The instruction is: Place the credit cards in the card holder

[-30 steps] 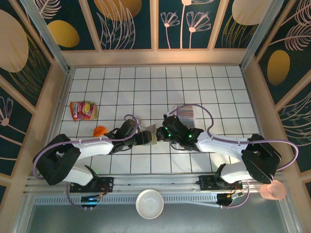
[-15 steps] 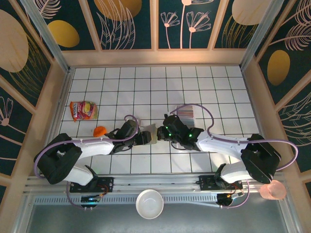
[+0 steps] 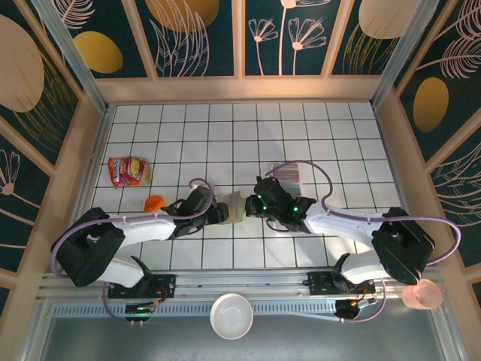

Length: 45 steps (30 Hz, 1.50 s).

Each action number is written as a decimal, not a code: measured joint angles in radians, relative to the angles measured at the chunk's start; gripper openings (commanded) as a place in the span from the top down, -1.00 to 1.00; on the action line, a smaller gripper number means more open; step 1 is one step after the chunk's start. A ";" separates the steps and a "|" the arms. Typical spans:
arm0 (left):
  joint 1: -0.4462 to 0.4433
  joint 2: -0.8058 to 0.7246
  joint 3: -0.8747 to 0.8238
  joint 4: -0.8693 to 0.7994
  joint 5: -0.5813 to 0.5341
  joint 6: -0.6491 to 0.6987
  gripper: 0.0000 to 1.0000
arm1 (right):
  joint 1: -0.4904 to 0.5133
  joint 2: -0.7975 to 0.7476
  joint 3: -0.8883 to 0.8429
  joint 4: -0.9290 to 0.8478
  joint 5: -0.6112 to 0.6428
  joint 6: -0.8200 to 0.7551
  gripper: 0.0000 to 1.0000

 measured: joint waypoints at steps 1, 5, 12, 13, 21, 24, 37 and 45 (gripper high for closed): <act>0.000 -0.003 0.000 -0.006 -0.008 0.000 -0.04 | -0.001 0.003 0.000 0.000 0.000 0.000 1.00; 0.000 -0.027 -0.002 -0.028 -0.047 -0.003 0.08 | -0.009 0.014 0.000 0.000 0.000 0.000 1.00; 0.000 -0.037 -0.012 -0.030 -0.069 -0.008 0.23 | -0.022 0.056 0.000 -0.012 0.001 -0.011 1.00; 0.000 -0.037 -0.013 -0.029 -0.072 -0.008 0.24 | -0.023 0.061 0.000 -0.015 0.001 -0.011 1.00; 0.003 -0.042 -0.036 -0.028 -0.080 -0.013 0.27 | -0.023 0.066 0.023 -0.050 0.003 -0.026 0.16; 0.003 -0.062 -0.064 -0.024 -0.079 -0.019 0.28 | -0.023 0.066 0.077 -0.087 0.004 -0.051 0.11; 0.003 -0.106 -0.090 -0.015 -0.084 -0.031 0.25 | 0.019 0.040 0.221 -0.122 0.011 -0.092 0.50; 0.003 -0.109 -0.100 -0.014 -0.087 -0.034 0.25 | 0.024 0.166 0.304 -0.084 0.000 -0.101 1.00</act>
